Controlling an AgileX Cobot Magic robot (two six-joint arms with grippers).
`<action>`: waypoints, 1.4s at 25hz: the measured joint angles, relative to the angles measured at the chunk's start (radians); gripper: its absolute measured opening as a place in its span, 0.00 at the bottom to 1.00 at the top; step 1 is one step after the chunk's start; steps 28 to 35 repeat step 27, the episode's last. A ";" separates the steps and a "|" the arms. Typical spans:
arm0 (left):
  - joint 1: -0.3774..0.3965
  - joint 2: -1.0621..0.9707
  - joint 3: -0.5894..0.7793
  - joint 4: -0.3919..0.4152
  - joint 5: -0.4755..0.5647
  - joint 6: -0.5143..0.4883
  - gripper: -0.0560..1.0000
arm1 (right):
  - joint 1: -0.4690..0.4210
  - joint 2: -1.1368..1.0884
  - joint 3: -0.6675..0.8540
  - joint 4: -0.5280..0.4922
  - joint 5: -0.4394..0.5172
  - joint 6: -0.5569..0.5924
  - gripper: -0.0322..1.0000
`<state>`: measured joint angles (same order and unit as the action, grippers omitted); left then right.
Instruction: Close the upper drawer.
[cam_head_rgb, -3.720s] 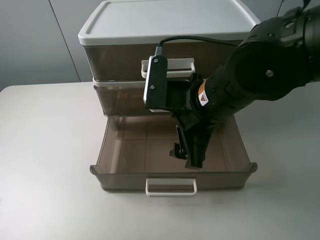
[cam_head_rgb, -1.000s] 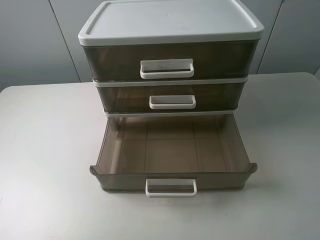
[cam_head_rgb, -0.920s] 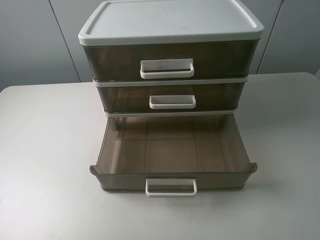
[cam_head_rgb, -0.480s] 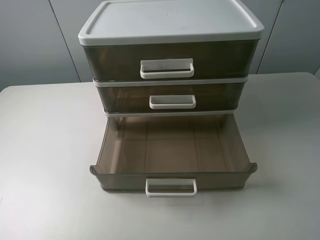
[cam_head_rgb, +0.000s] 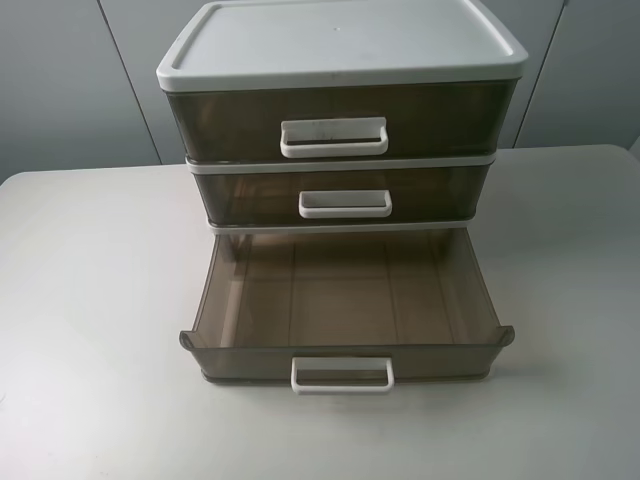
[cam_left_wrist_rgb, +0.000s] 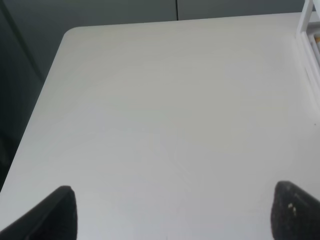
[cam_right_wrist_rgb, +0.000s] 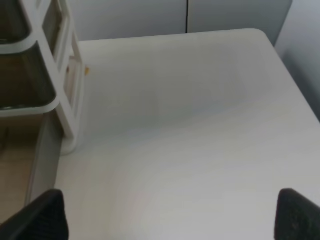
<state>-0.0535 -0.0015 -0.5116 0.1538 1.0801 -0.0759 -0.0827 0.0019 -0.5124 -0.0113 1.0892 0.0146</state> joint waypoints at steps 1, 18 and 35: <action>0.000 0.000 0.000 0.000 0.000 0.000 0.76 | 0.000 0.000 0.000 0.000 0.000 -0.001 0.64; 0.000 0.000 0.000 0.000 0.000 0.000 0.76 | 0.000 -0.002 0.000 0.030 0.000 -0.004 0.64; 0.000 0.000 0.000 0.000 0.000 0.000 0.76 | 0.000 -0.002 0.000 -0.002 0.000 0.033 0.64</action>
